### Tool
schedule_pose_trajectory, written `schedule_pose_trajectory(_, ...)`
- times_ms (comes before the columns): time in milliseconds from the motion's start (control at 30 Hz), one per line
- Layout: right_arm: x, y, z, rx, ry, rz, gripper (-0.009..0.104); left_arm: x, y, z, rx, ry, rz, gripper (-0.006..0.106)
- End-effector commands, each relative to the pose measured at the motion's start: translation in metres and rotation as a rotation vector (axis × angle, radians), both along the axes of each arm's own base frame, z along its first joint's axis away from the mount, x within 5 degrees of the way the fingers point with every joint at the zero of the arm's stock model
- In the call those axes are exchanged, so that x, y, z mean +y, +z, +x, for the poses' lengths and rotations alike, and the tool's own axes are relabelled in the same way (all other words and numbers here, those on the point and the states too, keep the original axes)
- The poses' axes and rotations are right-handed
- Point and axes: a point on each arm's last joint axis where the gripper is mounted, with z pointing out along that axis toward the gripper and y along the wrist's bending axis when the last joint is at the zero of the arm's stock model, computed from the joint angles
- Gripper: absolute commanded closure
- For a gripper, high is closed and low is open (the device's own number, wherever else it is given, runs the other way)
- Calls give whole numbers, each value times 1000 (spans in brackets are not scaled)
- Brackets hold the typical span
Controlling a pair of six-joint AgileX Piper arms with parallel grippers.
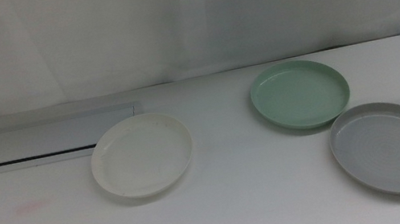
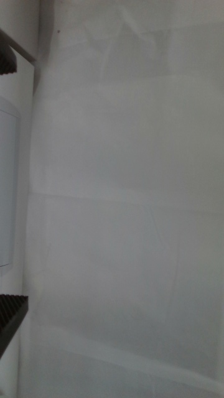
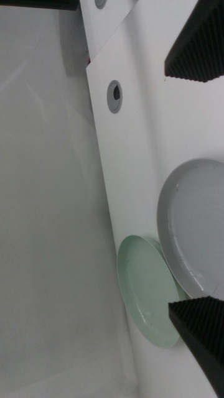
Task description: Stack the three bowls on top of each other.
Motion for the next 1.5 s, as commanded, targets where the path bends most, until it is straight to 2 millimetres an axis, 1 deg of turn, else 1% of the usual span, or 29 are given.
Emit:
schedule_pose_trajectory(0, 0, -10, -1, -7, 8, -5, 1, 0, 15, 11, 57, -1, 6, 11)
schedule_pose_trajectory(33, 0, -10, -1, -7, 8, -5, 1, 0, 21, 17, 72, -2, 13, 13)
schedule_pose_trajectory(67, 0, -10, -1, -7, 8, -5, 1, -1, 31, 31, 107, -9, -16, 16)
schedule_pose_trajectory(100, 0, -10, -1, -7, 8, -5, 1, -1, 37, 39, 128, -12, -34, 18)
schedule_pose_trajectory(167, 0, -10, -1, -7, 8, -5, 1, -3, 56, 72, 240, -27, -78, 18)
schedule_pose_trajectory(200, 0, -10, -1, -7, 8, -5, 1, -4, 60, 83, 282, -37, -86, 18)
schedule_pose_trajectory(367, 0, -10, -1, -7, 8, -5, 1, -11, 74, 135, 474, -109, -76, 18)
schedule_pose_trajectory(400, 0, -10, -1, -7, 8, -5, 1, -13, 75, 146, 511, -119, -74, 18)
schedule_pose_trajectory(433, 0, -10, -1, -7, 8, -5, 1, -18, 72, 166, 577, -136, -74, 18)
schedule_pose_trajectory(467, 0, -10, -1, -7, 8, -5, 1, -22, 69, 177, 620, -146, -78, 18)
schedule_pose_trajectory(533, 0, -10, -1, -7, 8, -5, 1, -29, 59, 196, 712, -156, -98, 18)
schedule_pose_trajectory(633, 1, -10, -1, -12, 9, -5, 1, -40, 33, 223, 855, -156, -109, 18)
schedule_pose_trajectory(700, 1, -10, -1, -12, 9, -5, 1, -46, 15, 237, 932, -116, -105, 18)
schedule_pose_trajectory(767, 1, -10, -1, -12, 9, -5, 1, -50, 0, 247, 978, -64, -89, 18)
schedule_pose_trajectory(867, 1, -10, -1, -12, 9, -5, 1, -58, -21, 259, 1019, -20, -61, 18)
schedule_pose_trajectory(1000, 1, -10, -1, -12, 9, -5, 1, -62, -47, 273, 1069, 20, -82, 18)
schedule_pose_trajectory(1100, 1, -10, -1, -12, 9, -5, 1, -64, -64, 281, 1093, 28, -92, 18)
schedule_pose_trajectory(1133, 1, -10, -1, -12, 9, -5, 1, -66, -74, 287, 1095, 31, -101, 18)
schedule_pose_trajectory(1300, 1, -10, -1, -12, 9, -5, 1, -70, -101, 301, 1102, 17, -95, 18)
schedule_pose_trajectory(1367, 1, -10, -1, -12, 9, -5, 1, -73, -124, 311, 1117, 6, -87, 18)
schedule_pose_trajectory(1467, 1, -10, -1, -12, 9, -5, 1, -75, -137, 319, 1137, -1, -74, 18)
